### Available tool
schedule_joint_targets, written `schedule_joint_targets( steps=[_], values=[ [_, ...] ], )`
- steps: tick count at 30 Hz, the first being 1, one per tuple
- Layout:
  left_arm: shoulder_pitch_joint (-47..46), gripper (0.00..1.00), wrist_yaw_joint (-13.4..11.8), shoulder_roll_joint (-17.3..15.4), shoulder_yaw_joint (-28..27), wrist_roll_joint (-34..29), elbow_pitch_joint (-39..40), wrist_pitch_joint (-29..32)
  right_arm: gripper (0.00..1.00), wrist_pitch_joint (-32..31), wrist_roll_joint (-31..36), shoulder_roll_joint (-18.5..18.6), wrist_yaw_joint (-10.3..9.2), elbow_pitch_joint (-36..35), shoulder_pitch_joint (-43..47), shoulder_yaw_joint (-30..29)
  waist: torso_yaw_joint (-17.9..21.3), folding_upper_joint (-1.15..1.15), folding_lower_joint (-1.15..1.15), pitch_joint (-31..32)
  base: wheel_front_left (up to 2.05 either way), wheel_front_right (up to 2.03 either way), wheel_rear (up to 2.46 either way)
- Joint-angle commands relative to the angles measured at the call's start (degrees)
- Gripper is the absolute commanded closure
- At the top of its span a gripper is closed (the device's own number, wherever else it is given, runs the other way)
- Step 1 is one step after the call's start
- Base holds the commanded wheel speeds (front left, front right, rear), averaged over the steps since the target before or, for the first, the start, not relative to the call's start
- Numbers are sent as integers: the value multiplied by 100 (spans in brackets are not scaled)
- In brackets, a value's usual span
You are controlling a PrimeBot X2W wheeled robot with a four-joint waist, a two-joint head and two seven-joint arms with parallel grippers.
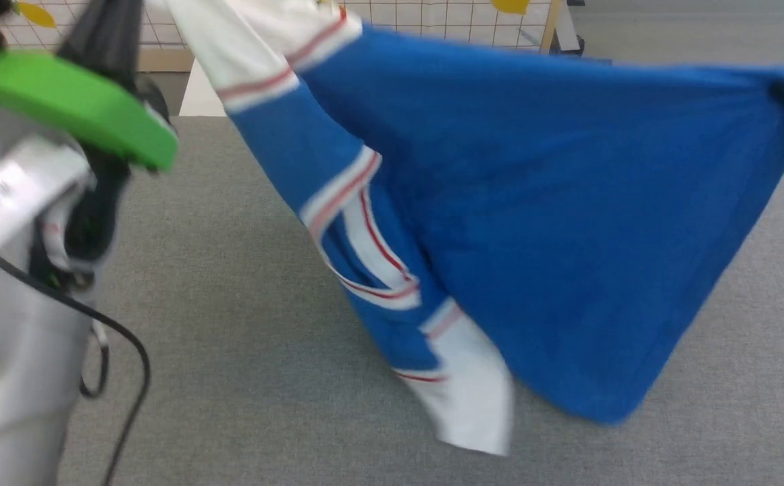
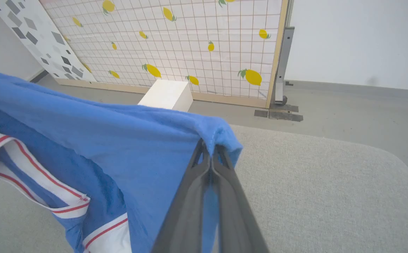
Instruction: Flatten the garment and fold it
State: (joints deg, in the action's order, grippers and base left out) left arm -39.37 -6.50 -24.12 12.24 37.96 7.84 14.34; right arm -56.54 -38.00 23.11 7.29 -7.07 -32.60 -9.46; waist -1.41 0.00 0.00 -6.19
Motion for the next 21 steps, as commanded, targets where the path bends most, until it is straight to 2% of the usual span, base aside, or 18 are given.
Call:
schedule_joint_targets(
  steps=[1, 12, 16, 21],
  values=[
    [-324, 100, 70, -76, -2, -55, -125, 15, 100, -9, -40, 32, 20, 68, -233, 21, 2, 0, 0, -11, 0, 0, 0],
    [-2050, 100, 374, -208, 107, -307, -1409, 89, 100, 67, 112, 70, 20, 641, -1431, 171, 8, 0, 0, -358, 0, 0, 0],
    [-2753, 100, 449, -233, 301, -602, -2045, 88, 100, 127, 387, -16, 20, 1000, -2026, 247, 30, 0, 0, -743, 0, 0, 0],
    [-3738, 100, 420, -232, 458, -1023, -2681, -73, 100, 332, 783, -185, 20, 1507, -3017, 300, 79, 0, 0, -1376, 0, 0, 0]
  ],
)
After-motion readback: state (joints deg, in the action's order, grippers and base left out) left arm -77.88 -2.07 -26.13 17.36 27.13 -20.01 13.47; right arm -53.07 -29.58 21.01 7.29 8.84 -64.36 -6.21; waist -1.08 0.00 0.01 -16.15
